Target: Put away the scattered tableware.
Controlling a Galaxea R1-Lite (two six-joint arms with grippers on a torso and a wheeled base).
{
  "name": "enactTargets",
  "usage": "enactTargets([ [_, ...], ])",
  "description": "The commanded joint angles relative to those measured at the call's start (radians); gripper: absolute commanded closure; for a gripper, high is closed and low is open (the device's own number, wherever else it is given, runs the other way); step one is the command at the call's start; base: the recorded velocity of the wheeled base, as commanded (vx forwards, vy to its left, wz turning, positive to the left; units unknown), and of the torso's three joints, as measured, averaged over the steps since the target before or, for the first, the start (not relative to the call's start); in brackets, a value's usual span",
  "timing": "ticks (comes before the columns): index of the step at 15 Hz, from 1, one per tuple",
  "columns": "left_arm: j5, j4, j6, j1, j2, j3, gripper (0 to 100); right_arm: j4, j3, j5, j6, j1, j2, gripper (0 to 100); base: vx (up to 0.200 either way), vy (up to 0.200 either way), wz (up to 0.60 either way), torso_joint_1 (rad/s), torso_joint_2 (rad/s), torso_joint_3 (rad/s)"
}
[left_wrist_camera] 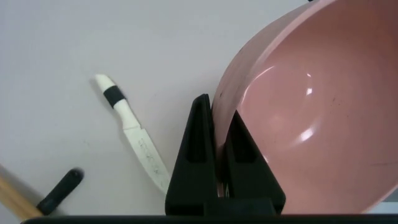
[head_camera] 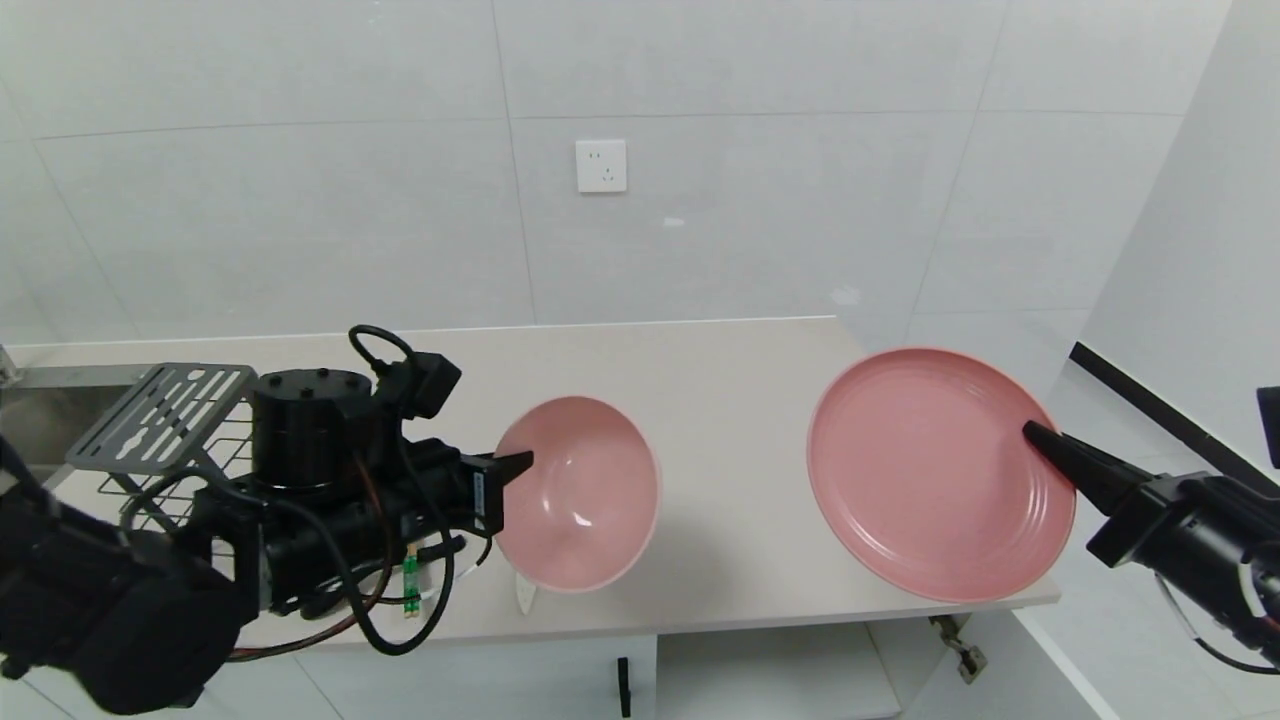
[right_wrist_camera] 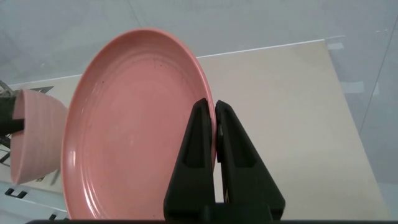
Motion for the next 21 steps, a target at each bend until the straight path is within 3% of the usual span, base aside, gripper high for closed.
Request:
enactTargets([
  [1,-0.006,-0.059,-0.007,0.02,-0.102,0.076,100,0.0,-0.008,0.001,-0.001,0.0,0.001,100,0.0,0.0,0.0,0.0,0.0,0.0],
  [4,-0.04,-0.181,-0.009,0.036,-0.178,0.185,100,0.0,-0.026,0.001,-0.001,0.002,0.001,100,0.0,0.0,0.0,0.0,0.0,0.0],
  [5,-0.06,-0.207,-0.038,0.038,-0.228,0.231,100,-0.002,-0.028,0.001,-0.001,0.005,0.001,100,0.0,0.0,0.0,0.0,0.0,0.0],
  [8,-0.095,-0.207,-0.156,0.038,-0.337,0.249,100,-0.002,-0.057,0.001,0.002,0.006,0.001,100,0.0,0.0,0.0,0.0,0.0,0.0],
  [10,-0.123,-0.204,-0.211,0.033,-0.399,0.266,100,-0.002,-0.068,0.001,0.002,0.005,0.009,100,0.0,0.0,0.0,0.0,0.0,0.0],
  [11,-0.148,-0.203,-0.219,0.032,-0.422,0.274,100,-0.002,-0.059,0.001,0.001,0.008,0.009,100,0.0,0.0,0.0,0.0,0.0,0.0],
  [14,-0.151,-0.209,-0.211,0.029,-0.438,0.286,100,-0.002,-0.051,0.001,-0.048,0.011,0.002,100,0.0,0.0,0.0,0.0,0.0,0.0],
  [18,-0.143,-0.22,-0.197,0.038,-0.489,0.376,100,-0.008,-0.006,0.007,-0.065,0.077,0.002,100,0.0,0.0,0.0,0.0,0.0,0.0],
  [21,-0.14,-0.215,-0.107,0.023,-0.507,0.421,100,-0.019,0.0,0.004,-0.074,0.103,0.002,100,0.0,0.0,0.0,0.0,0.0,0.0],
])
